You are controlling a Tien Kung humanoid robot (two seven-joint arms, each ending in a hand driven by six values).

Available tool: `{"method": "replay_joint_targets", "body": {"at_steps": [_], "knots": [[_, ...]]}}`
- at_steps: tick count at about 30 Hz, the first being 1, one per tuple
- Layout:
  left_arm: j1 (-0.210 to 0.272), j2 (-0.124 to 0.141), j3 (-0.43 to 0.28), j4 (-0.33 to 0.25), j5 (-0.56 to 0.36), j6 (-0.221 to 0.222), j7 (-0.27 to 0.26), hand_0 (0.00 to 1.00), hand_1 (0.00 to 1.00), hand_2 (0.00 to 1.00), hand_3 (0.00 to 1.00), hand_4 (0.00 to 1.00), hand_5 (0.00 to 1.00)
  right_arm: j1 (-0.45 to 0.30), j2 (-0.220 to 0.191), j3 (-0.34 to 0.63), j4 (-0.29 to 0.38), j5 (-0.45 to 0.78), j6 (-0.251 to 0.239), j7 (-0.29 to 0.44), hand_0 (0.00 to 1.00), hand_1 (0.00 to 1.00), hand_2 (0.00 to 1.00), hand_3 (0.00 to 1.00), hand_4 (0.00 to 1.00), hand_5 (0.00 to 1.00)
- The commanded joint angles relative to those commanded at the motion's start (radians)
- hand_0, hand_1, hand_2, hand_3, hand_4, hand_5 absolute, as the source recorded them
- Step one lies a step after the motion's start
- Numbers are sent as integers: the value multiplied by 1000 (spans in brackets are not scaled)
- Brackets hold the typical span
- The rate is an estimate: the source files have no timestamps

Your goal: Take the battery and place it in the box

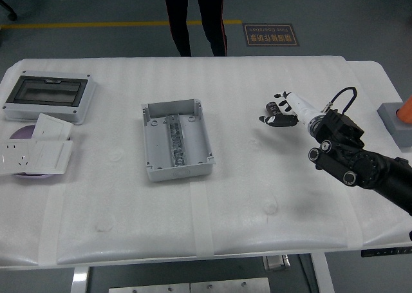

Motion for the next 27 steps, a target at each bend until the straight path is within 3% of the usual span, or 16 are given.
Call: {"method": "replay_joint_targets", "body": {"at_steps": [9, 14, 23, 27], "knots": [[-1, -1, -2, 0, 2, -1, -1, 468, 612, 547, 459, 466, 382, 7, -5, 0, 5, -11, 5, -4, 838, 709, 796, 905, 860, 537], [-1, -1, -5, 0, 3, -1, -2, 468, 612, 547, 458, 466, 383, -7, -26, 63, 47, -63, 14, -22, 835, 706, 796, 905, 857, 542], [6, -4, 1, 0, -7, 1, -3, 469, 612, 547, 459, 467, 384, -142, -115, 338, 295, -259, 11, -54, 841, 704, 798, 907, 855, 543], [7, -4, 4, 1, -11, 2, -4, 469, 612, 547, 459, 467, 384, -214, -130, 467, 431, -222, -24, -7, 841, 704, 798, 907, 855, 543]]}}
